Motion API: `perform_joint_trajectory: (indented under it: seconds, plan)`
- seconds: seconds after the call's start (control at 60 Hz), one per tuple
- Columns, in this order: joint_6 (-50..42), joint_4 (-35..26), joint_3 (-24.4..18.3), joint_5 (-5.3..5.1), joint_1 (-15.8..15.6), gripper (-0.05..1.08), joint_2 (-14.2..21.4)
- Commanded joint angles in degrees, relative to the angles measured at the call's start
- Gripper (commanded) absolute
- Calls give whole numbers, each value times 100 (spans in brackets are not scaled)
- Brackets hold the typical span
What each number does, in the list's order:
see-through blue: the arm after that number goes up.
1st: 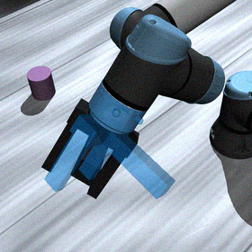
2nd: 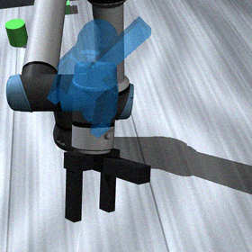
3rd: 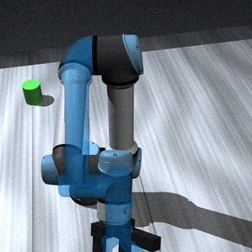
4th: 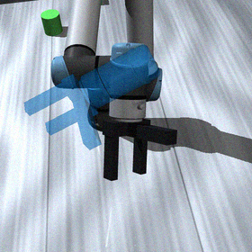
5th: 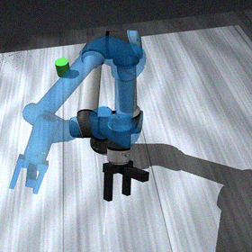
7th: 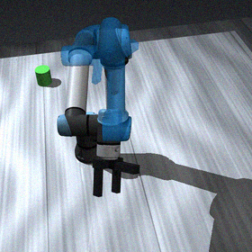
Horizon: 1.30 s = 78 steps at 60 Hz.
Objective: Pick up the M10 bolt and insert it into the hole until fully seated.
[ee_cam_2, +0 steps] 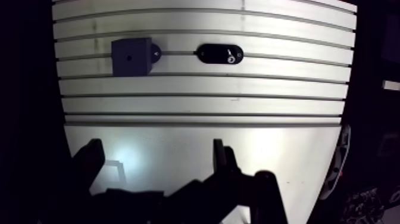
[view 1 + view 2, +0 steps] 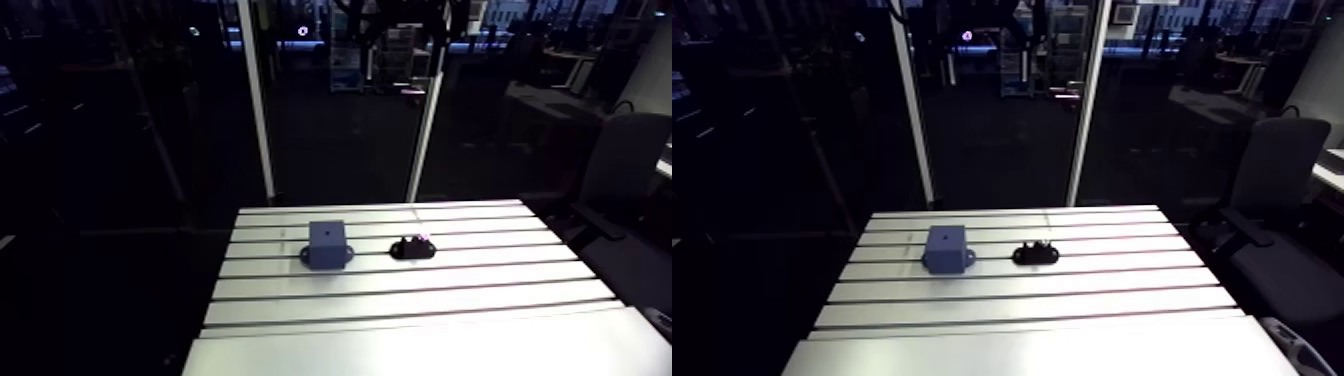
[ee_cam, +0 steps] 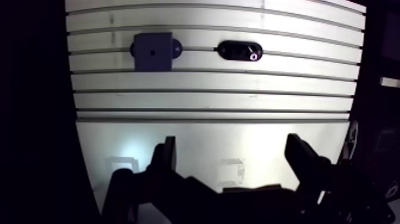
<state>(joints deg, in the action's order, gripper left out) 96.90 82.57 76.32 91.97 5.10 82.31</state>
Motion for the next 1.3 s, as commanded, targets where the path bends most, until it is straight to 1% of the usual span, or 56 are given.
perform_joint_trajectory:
  seconds: [0.017,0.733,0.75,0.767,0.783,0.883,0.933,0.95,0.967,0.983,1.0,1.017,1.05,1.067,1.083,1.1,1.117,1.133,1.15,1.167,1.183,1.3]
  plan:
    - [-61,0,-79,-316,-53,1,-1]
    - [-101,25,-96,-308,-44,1,9]
    - [-165,49,-96,-278,-37,1,9]
    - [-165,49,-96,-278,-37,1,9]
    - [-234,52,-96,-228,-36,1,9]
    - [-351,62,-112,-202,-18,1,26]
    - [-352,62,-122,-154,-10,1,26]
    - [-352,62,-122,-154,-10,1,26]
    - [-352,62,-123,-105,-17,1,26]
    - [-352,62,-123,-105,-17,1,26]
    - [-352,62,-115,-53,-10,1,19]
    - [-352,62,-115,-53,-10,1,19]
    - [-359,61,-83,85,-18,1,9]
    - [-359,61,-83,85,-18,1,9]
    - [-360,62,-64,147,-18,1,1]
    - [-360,62,-64,147,-18,1,1]
    - [-360,54,-47,202,-18,1,-7]
    - [-360,54,-47,202,-18,1,-7]
    - [-360,53,-37,232,-25,1,-9]
    - [-360,53,-37,232,-25,1,-9]
    - [-368,53,-13,259,-34,1,-16]
    - [-385,60,67,265,-35,1,-34]
